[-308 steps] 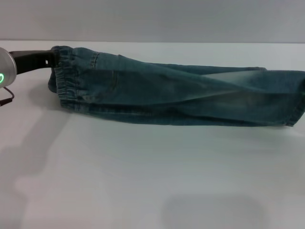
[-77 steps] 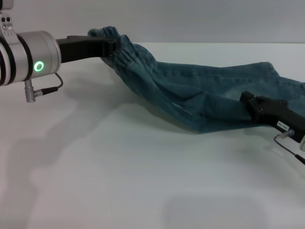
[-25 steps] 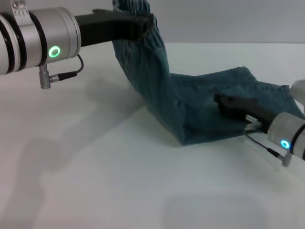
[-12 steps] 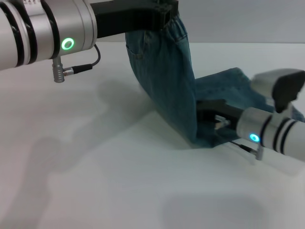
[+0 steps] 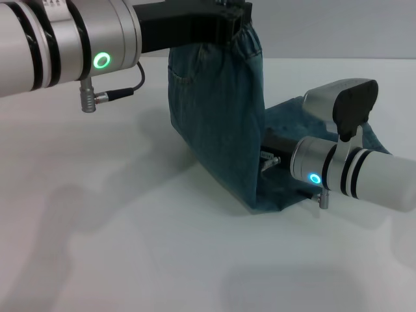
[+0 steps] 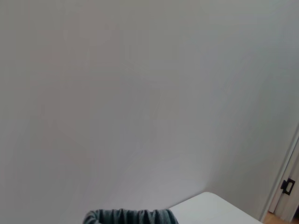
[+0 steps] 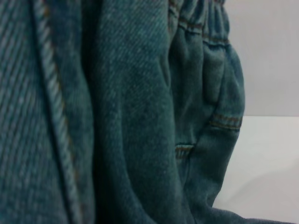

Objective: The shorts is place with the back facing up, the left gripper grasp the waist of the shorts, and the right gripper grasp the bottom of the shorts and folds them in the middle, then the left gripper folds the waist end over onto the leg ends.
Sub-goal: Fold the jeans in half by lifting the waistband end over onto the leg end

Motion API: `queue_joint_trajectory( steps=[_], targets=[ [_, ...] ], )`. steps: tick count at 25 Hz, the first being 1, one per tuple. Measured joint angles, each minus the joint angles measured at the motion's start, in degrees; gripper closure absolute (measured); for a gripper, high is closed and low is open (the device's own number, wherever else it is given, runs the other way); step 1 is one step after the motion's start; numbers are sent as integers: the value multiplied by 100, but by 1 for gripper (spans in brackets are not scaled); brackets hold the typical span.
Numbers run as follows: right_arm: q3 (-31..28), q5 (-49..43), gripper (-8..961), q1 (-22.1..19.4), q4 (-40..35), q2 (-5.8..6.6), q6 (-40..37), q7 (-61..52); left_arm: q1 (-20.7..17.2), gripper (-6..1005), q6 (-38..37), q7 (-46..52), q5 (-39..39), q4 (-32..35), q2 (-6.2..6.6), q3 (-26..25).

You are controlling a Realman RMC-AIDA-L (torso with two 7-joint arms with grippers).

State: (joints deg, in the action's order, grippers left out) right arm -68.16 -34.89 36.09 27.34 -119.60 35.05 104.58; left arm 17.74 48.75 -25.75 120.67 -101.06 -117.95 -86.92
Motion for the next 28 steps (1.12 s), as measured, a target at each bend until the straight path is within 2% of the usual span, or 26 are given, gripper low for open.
queue_joint_trajectory(
  steps=[7, 14, 19, 23, 28],
  targets=[
    [67, 17, 956, 17, 78, -8, -13, -81, 41, 938, -14, -45, -15, 53, -8, 22],
    [650, 472, 955, 259, 162, -13, -42, -122, 65, 938, -53, -57, -57, 128, -9, 67],
    [773, 522, 955, 325, 181, -6, -212, -85, 100, 938, -92, -58, -60, 197, -9, 95],
    [603, 501, 955, 82, 182, 56, -297, -16, 93, 938, -95, -85, -62, 223, -3, 78],
    [-22, 465, 954, -453, 176, 155, -277, 502, 79, 940, -95, -124, -70, 236, -10, 61]
  ],
)
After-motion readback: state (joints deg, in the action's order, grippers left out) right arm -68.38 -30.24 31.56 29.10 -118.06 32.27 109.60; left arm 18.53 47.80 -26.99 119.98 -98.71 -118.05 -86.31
